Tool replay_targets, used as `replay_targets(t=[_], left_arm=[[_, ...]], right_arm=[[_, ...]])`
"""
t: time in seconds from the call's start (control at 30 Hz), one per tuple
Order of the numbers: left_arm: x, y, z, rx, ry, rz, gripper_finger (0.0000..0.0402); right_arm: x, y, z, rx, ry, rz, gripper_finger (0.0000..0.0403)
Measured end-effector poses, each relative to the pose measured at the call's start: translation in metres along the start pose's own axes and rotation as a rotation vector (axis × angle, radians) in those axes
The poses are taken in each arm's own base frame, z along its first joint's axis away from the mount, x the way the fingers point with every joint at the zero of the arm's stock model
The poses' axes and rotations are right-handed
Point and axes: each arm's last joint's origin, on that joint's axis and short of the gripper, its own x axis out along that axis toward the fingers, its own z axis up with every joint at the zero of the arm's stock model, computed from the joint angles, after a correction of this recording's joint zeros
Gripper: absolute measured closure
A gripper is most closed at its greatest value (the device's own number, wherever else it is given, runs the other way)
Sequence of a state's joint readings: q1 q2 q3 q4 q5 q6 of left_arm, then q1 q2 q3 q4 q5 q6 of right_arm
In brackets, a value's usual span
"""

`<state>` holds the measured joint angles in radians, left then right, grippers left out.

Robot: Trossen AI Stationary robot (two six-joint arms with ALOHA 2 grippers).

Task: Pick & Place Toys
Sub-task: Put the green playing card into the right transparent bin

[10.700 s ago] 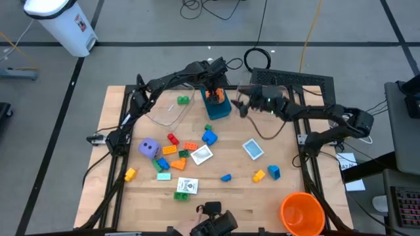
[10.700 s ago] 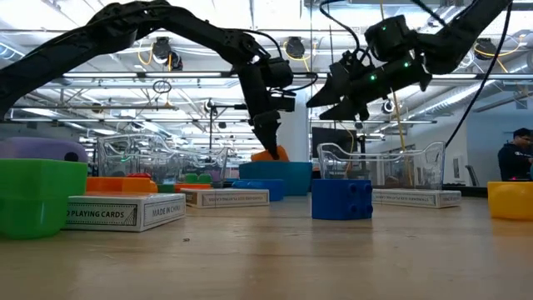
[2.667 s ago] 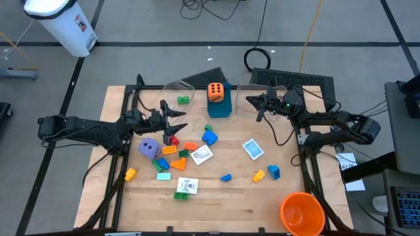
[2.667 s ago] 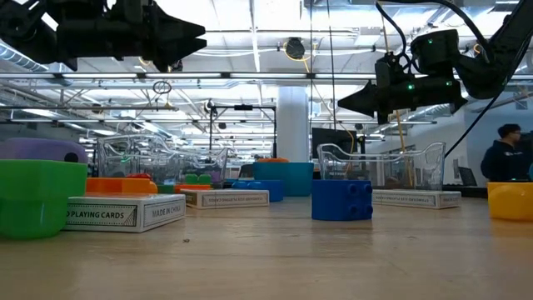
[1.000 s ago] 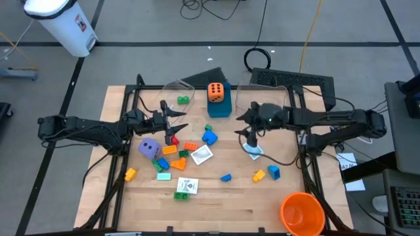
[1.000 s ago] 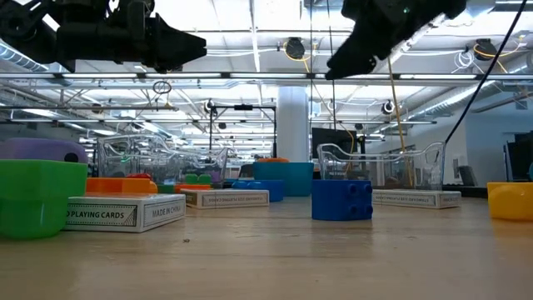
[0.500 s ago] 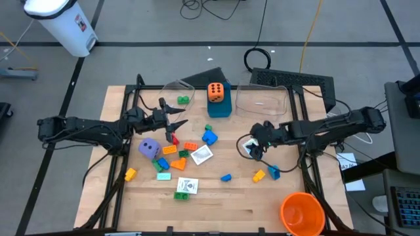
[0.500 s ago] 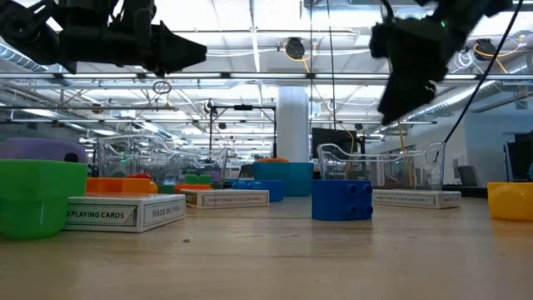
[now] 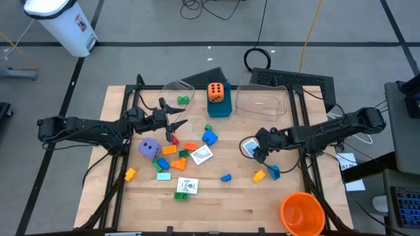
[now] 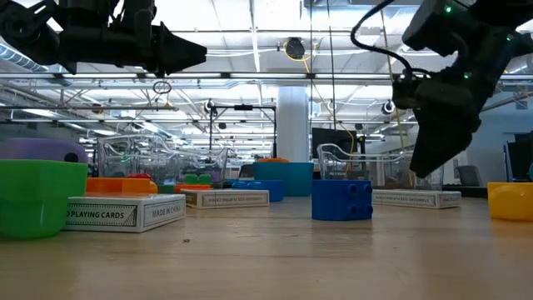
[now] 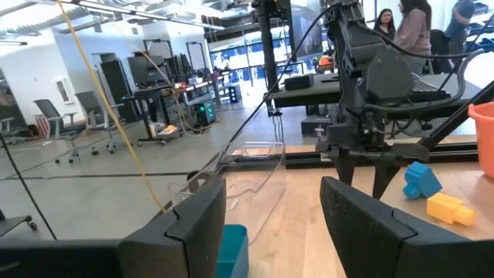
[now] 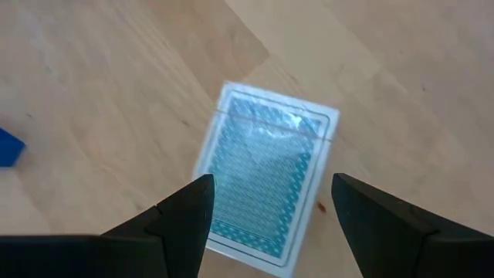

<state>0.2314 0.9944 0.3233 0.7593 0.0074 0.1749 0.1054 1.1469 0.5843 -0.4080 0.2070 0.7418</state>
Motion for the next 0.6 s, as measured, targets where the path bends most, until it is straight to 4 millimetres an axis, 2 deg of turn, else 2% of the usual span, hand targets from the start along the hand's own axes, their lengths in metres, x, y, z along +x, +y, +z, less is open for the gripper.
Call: replay_targets(t=[0.3,0.6], left_arm=[[0.0,0.0,0.0,-0.008,0.0,-0.001,0.0187],[-0.001,0.001,0.001,0.0,-0.001,0.011,0.0188]], right_arm=[[0.014,-0.012,-0.006,-0.032,0.076,-0.093,0.0149],[0.025,-0.022,0.0,-0.096,0.105,-0.143,0.0149]])
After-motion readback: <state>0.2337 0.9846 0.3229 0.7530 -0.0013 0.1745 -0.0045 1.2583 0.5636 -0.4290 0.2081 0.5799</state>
